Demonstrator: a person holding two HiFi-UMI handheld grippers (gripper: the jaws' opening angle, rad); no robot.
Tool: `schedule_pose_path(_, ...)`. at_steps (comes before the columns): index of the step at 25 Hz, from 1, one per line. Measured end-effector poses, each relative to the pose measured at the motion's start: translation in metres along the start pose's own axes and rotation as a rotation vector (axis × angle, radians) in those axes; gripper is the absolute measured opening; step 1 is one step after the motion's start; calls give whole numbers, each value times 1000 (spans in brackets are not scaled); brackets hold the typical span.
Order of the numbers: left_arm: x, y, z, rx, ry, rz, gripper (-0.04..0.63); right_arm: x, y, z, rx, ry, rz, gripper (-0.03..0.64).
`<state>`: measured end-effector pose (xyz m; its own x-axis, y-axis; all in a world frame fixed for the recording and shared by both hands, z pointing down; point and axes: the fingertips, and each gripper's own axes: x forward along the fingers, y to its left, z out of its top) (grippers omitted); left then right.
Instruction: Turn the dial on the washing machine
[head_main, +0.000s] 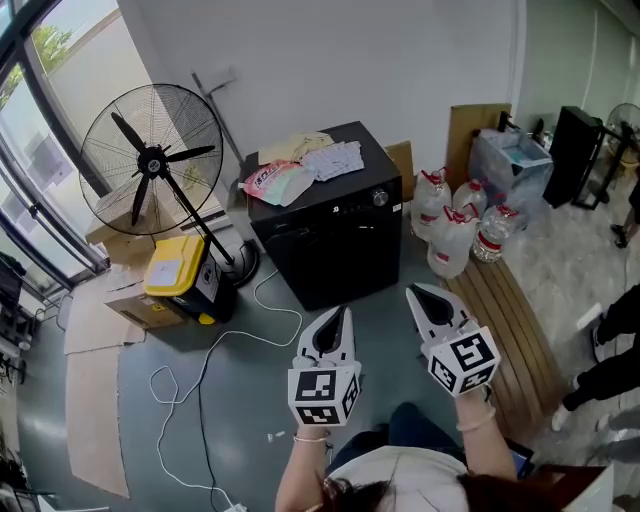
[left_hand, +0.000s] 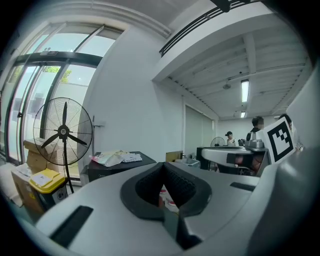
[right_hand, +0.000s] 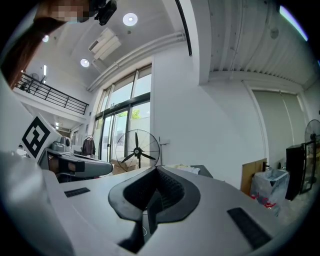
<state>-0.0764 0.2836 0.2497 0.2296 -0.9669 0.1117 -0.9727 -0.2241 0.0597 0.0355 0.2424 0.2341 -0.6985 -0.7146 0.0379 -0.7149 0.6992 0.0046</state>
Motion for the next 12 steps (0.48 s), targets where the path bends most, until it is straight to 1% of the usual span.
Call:
schedule_pose_path(6, 21, 1, -2, -7, 4, -17, 15, 11, -15, -3, 12, -12, -13, 25)
schedule_pose_path(12, 57, 5, -4, -5, 18, -25, 15, 35, -42, -5, 18, -14, -20, 26)
